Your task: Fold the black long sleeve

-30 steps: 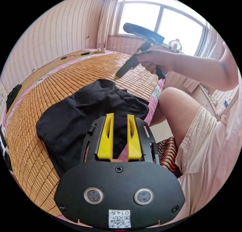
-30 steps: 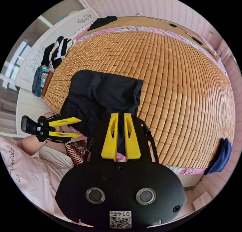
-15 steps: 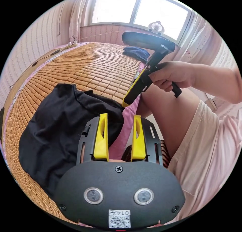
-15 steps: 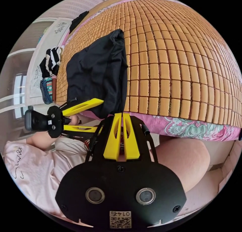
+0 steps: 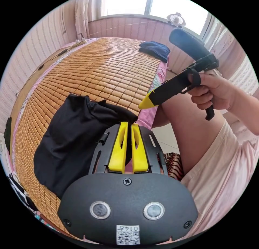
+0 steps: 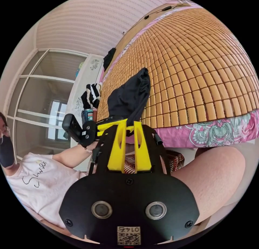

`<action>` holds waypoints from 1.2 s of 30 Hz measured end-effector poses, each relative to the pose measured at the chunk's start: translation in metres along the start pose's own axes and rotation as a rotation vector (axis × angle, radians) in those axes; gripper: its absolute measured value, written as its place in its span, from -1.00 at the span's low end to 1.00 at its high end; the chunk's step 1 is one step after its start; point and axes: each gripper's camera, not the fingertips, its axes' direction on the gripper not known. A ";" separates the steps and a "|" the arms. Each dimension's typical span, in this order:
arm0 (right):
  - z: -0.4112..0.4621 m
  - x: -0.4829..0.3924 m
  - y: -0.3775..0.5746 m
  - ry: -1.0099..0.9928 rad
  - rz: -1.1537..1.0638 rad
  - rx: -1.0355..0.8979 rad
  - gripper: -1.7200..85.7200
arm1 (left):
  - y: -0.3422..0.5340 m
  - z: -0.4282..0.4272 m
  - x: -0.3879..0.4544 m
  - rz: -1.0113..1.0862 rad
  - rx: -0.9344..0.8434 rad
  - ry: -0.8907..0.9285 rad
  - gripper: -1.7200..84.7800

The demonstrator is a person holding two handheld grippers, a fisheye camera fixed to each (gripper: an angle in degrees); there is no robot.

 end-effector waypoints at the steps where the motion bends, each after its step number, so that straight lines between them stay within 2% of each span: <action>1: -0.008 0.010 0.004 -0.047 0.019 0.028 -0.64 | 0.004 -0.010 0.004 -0.011 0.028 0.002 -0.97; 5: -0.009 0.038 0.012 -0.156 0.088 0.074 -0.46 | 0.018 -0.033 0.018 -0.017 0.095 0.032 -0.98; 9: -0.002 0.067 0.013 -0.276 0.203 0.141 -0.43 | 0.031 -0.048 0.038 -0.006 0.118 0.071 -0.98; 11: -0.004 0.078 0.012 -0.334 0.227 0.173 -0.52 | 0.036 -0.053 0.045 0.002 0.132 0.088 -0.98; 17: -0.044 0.074 0.018 -0.284 0.157 0.180 -0.83 | 0.045 -0.064 0.056 0.025 0.165 0.095 -0.97; 26: -0.126 0.041 0.037 -0.239 0.044 0.317 -0.88 | 0.035 -0.064 0.045 -0.056 0.334 0.288 -0.97; 30: -0.110 -0.003 0.026 -0.155 -0.072 0.242 -0.88 | 0.049 -0.070 0.032 -0.085 0.364 0.275 -0.97; 36: 0.004 -0.087 -0.011 0.050 -0.296 -0.059 -0.87 | 0.091 -0.071 0.003 -0.186 0.277 0.186 -0.96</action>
